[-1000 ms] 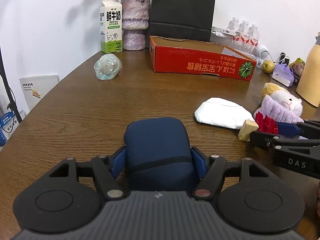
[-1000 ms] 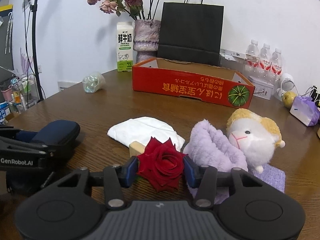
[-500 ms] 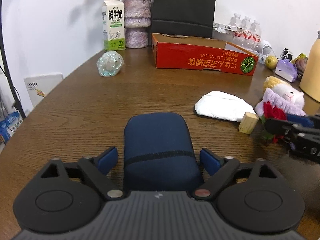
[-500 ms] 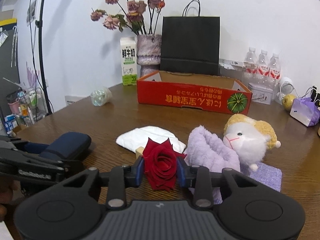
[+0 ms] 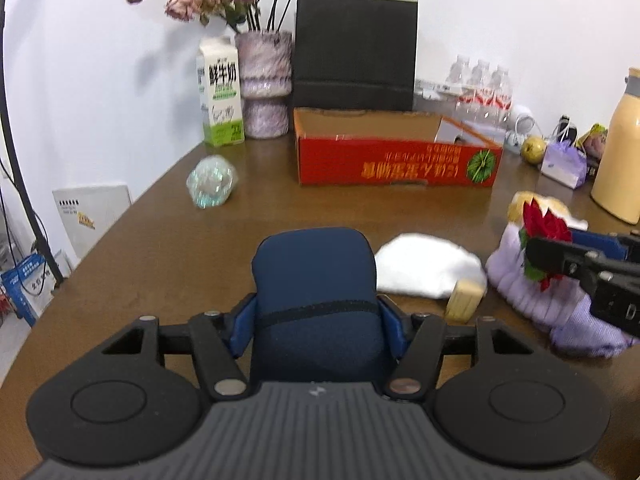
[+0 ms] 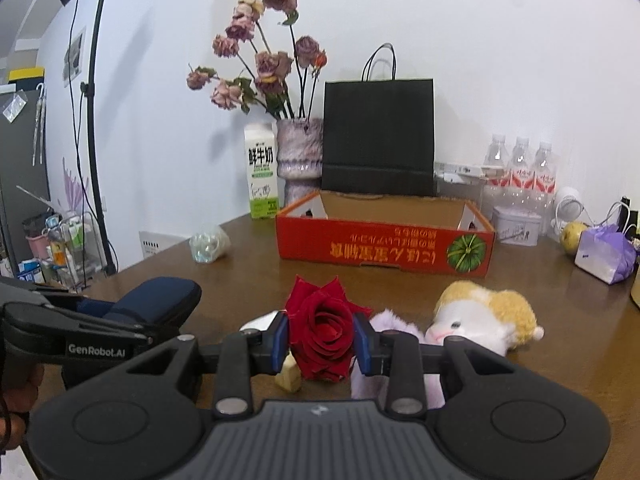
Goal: Organize objects
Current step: 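Grasp the red rose with the right tool while the left tool holds the pouch, then carry the pouch and rose with both tools over the red box, then open the left tool dropping the pouch while the right tool releases the rose into the box, then move both tools back toward the lilac sock and plastic bag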
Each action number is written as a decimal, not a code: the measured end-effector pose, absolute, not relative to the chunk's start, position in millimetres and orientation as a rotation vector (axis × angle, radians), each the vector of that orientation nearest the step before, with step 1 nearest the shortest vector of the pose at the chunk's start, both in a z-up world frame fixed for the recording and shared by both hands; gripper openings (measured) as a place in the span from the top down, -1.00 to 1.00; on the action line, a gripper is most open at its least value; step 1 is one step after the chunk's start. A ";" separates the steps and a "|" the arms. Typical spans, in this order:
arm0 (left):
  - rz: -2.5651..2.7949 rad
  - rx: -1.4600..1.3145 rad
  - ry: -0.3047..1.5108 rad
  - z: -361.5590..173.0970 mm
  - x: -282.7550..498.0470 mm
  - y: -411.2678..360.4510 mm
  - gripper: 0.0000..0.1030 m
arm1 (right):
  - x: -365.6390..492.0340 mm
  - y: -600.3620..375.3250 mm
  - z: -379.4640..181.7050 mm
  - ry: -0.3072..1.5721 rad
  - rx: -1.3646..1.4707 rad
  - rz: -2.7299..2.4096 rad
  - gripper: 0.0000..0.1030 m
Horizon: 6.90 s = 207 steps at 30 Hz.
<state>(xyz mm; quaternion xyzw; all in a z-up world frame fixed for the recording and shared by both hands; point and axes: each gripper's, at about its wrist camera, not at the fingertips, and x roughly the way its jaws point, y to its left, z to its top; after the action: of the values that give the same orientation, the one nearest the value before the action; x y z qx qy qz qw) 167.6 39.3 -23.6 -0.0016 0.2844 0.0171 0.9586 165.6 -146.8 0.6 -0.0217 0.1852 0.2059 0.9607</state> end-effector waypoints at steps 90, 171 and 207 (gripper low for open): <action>0.023 -0.197 0.496 42.8 507.4 10.4 -0.23 | 509.8 -128.9 34.9 0.520 -0.164 0.273 0.40; 0.004 -0.118 0.459 55.0 333.0 14.9 -1.00 | 335.2 -167.0 56.8 0.448 -0.094 0.227 -1.00; 0.060 -0.107 0.561 -8.4 207.1 29.6 -1.00 | 188.7 -201.9 6.9 0.468 -0.052 0.252 -1.00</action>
<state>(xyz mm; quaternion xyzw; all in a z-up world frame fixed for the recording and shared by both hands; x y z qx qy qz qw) 207.1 29.6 -8.4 -0.0530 0.2767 0.0297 0.9590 188.7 -201.9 6.9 -0.0259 0.2311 0.1247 0.9646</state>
